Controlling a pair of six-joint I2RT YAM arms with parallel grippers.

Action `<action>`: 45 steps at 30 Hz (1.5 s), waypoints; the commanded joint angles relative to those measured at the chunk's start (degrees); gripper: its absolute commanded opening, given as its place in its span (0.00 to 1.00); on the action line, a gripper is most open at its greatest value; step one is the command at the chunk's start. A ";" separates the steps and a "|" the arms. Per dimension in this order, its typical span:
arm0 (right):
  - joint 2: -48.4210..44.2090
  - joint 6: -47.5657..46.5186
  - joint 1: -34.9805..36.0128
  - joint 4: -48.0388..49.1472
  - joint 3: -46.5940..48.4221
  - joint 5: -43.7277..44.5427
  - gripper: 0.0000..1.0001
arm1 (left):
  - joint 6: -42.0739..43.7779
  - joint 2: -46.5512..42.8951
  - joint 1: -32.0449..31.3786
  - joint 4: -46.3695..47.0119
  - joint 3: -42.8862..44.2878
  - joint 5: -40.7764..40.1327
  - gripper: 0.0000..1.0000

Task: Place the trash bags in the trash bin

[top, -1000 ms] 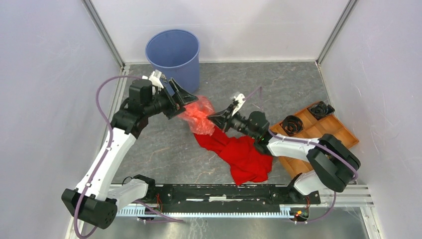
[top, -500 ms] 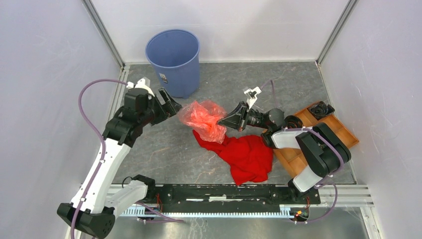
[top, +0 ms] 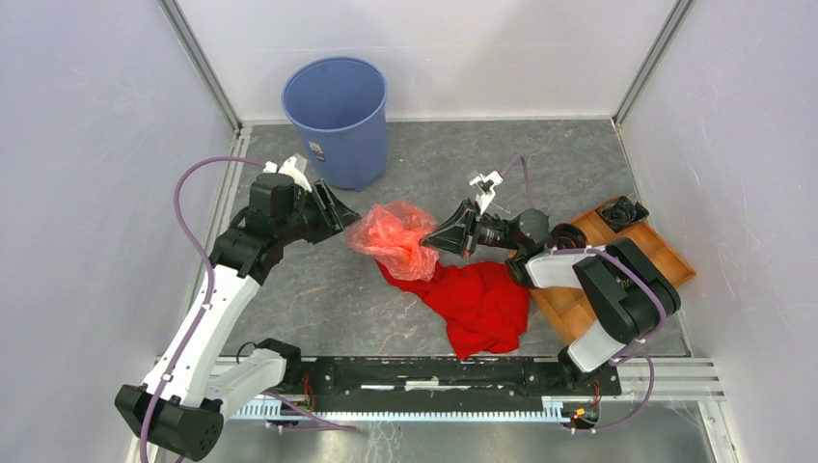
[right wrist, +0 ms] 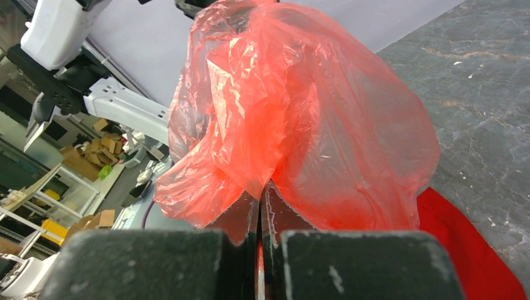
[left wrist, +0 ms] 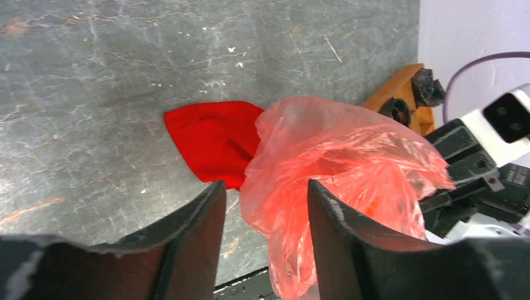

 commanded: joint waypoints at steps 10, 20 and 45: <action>-2.90 -9.63 0.02 -10.77 0.58 1.96 0.00 | -3.40 -2.70 0.16 5.01 -1.58 6.97 0.72; -3.76 -6.93 -0.05 -7.55 -0.12 1.96 0.00 | -3.61 -1.59 0.16 1.68 -3.46 3.25 0.66; -8.83 -26.77 -0.01 -39.54 1.94 11.64 0.03 | -0.91 -2.84 0.16 6.28 -0.95 1.54 0.02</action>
